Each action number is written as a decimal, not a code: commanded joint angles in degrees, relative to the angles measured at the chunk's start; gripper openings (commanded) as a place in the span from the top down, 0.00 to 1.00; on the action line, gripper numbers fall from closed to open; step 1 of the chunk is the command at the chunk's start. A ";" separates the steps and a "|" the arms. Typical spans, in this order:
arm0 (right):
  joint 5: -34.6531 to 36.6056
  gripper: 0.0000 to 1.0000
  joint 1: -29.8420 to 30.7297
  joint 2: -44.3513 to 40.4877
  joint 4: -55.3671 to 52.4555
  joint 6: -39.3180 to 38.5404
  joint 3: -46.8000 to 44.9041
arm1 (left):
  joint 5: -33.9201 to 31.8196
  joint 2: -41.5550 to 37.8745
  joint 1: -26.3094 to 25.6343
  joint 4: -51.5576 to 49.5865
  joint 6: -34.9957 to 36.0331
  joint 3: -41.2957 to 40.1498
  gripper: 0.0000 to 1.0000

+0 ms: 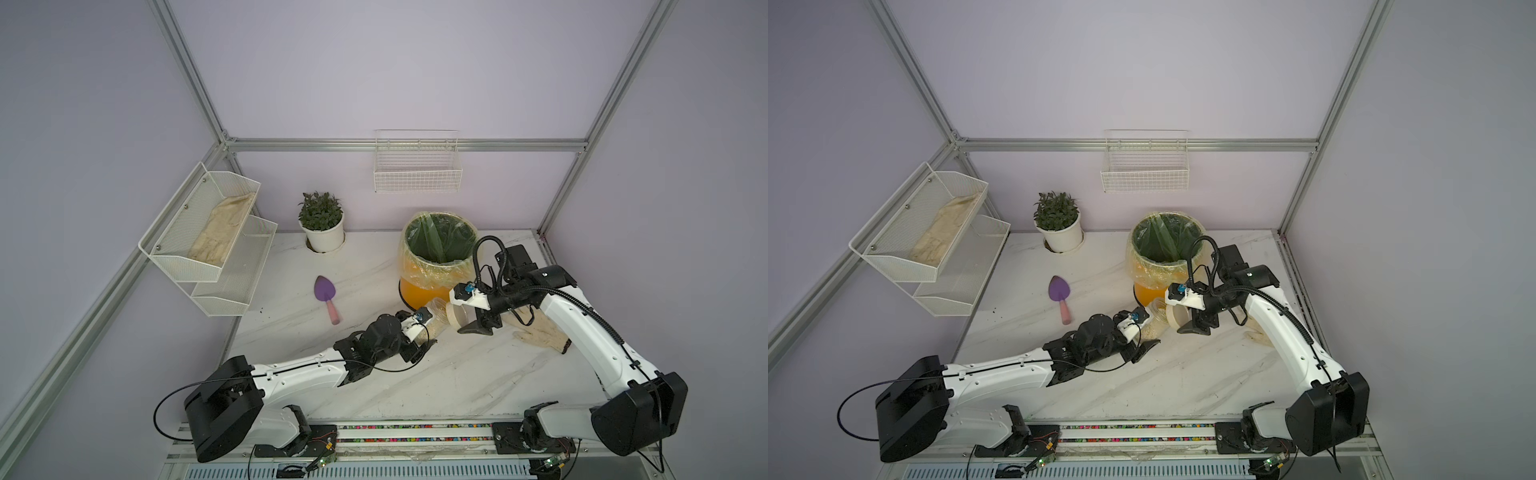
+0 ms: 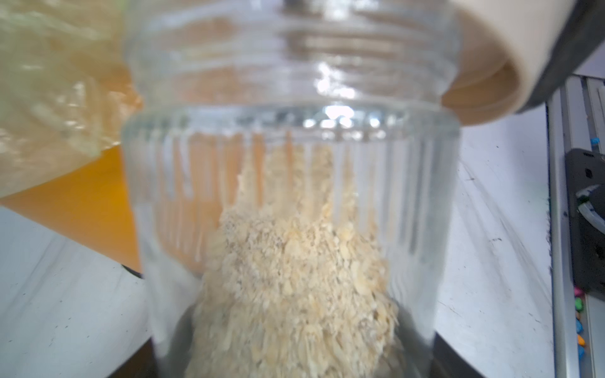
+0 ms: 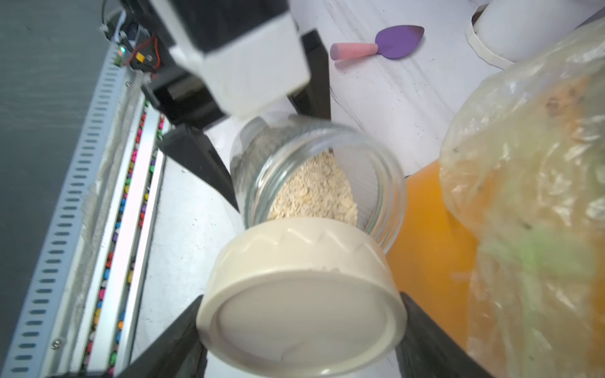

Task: Empty expired oatmeal from jars
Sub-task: Unscrew the lid from the jar, then place the lid at the center of the board.

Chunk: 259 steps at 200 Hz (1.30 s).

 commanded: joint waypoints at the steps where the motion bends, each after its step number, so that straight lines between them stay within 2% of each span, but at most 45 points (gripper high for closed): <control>1: 4.19 0.40 -0.24 -0.14 4.01 -5.74 -0.35 | 0.66 -4.13 -0.18 11.46 -2.77 0.94 1.00; 27: 2.73 0.39 -0.23 -0.46 6.16 0.25 0.60 | 0.31 -4.23 -0.18 11.60 -2.64 0.53 1.00; 46: 3.75 0.38 -0.23 -1.90 4.68 0.78 -0.09 | 0.10 -5.04 -0.19 13.10 -2.46 -0.64 1.00; 79: 9.84 0.38 -0.20 -3.12 -5.01 2.36 -0.08 | -0.32 -6.16 -0.19 14.78 -1.20 -2.50 1.00; 108: 13.65 0.38 -0.21 -3.80 -8.91 3.01 -1.23 | -1.10 -5.92 -0.19 15.95 -1.16 -3.92 1.00; 133: 17.87 0.39 -0.24 -1.14 -12.22 3.22 -3.59 | -1.75 -6.16 -0.19 18.98 -1.01 -5.55 1.00; 155: 23.33 0.38 -0.32 0.20 -9.54 1.84 -8.67 | -2.08 -5.76 -0.19 20.32 -0.49 -5.93 1.00; 200: 23.46 0.38 -1.29 3.89 -2.86 2.73 -15.83 | -2.97 -5.37 -0.27 24.54 -0.37 -7.92 1.00; 259: 29.34 0.35 -2.08 11.76 5.86 7.38 -20.45 | -2.33 -4.80 -0.27 30.09 -1.04 -10.25 1.00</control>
